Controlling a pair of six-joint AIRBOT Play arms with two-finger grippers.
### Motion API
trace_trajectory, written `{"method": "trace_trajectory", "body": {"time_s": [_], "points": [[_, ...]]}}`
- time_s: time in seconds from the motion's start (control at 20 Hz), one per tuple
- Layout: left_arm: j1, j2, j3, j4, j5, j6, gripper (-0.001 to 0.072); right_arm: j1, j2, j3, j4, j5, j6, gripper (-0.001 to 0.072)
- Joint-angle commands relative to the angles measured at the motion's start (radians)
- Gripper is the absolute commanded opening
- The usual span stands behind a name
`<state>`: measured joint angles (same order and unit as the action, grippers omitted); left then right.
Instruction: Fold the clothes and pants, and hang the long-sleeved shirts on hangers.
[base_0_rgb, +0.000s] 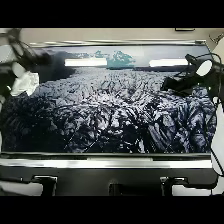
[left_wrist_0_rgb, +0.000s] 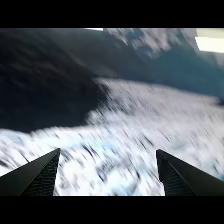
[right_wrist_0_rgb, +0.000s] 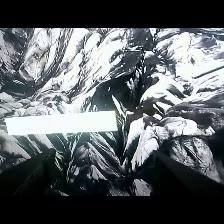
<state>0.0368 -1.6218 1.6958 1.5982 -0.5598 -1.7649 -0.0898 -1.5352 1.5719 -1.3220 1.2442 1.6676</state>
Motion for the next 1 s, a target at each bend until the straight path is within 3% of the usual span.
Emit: {"method": "trace_trajectory", "body": {"time_s": [0.0, 0.1, 0.2, 0.35, 0.45, 0.7, 0.95], "points": [[0.268, -0.319, 0.487, -0.157, -0.21, -0.058, 0.0681, 0.001, 0.0, 0.0, 0.009, -0.024, 0.031, 0.0696], [0.438, -0.372, 0.448, -0.398, -0.237, -0.114, 0.0681, 0.001, 0.0, 0.0, 0.01, -0.024, 0.031, 0.0696], [0.581, -0.372, 0.283, -0.663, -0.22, -0.093, 0.0681, 0.001, 0.0, 0.0, 0.01, -0.023, 0.031, 0.0695], [0.712, -0.41, 0.195, -0.926, -0.277, 0.169, 0.0681, 0.001, 0.0, 0.0, 0.015, -0.013, 0.031, 0.0695], [0.756, -0.439, 0.196, -1.03, -0.303, 0.288, 0.0681, 0.001, 0.0, 0.0, 0.018, -0.006, 0.031, 0.0695], [0.82, -0.525, 0.196, -1.101, -0.372, 0.348, 0.0681, 0.001, 0.0, 0.0, 0.021, 0.003, 0.03, 0.0695], [0.789, -0.62, 0.198, -1.483, -0.378, 0.633, 0.0681, 0.001, 0.0, 0.0, 0.021, 0.027, 0.031, 0.0695]]}}
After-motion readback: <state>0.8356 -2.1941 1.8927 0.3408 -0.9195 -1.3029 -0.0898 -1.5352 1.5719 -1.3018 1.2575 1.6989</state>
